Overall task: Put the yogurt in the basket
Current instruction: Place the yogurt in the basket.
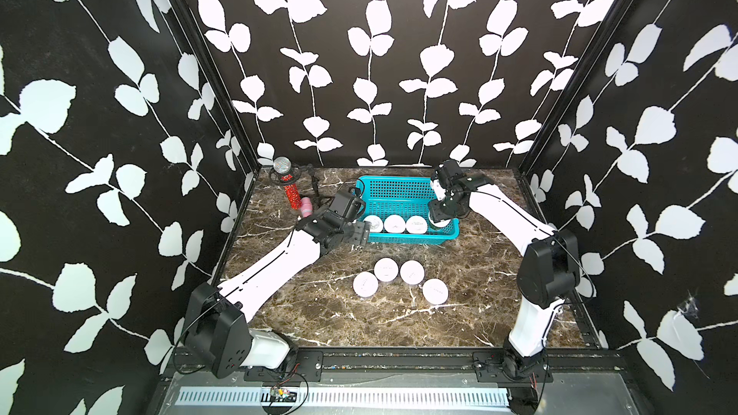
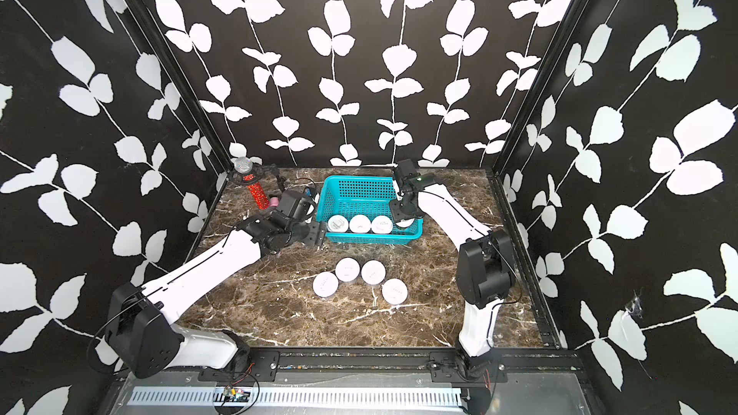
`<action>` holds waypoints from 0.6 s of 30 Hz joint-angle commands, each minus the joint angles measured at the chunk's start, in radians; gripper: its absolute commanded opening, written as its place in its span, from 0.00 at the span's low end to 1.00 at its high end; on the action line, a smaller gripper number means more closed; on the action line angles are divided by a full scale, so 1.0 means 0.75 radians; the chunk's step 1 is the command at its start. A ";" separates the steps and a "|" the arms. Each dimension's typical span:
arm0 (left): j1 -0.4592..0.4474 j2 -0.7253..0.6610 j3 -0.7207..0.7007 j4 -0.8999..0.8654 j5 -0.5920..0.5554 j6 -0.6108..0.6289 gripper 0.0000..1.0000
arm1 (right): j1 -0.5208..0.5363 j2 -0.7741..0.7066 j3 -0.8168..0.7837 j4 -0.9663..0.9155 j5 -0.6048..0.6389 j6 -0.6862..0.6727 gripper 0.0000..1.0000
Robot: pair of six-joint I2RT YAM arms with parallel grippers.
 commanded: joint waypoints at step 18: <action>0.008 -0.011 0.034 -0.018 -0.007 0.020 0.86 | -0.003 0.060 -0.027 -0.011 -0.013 -0.006 0.50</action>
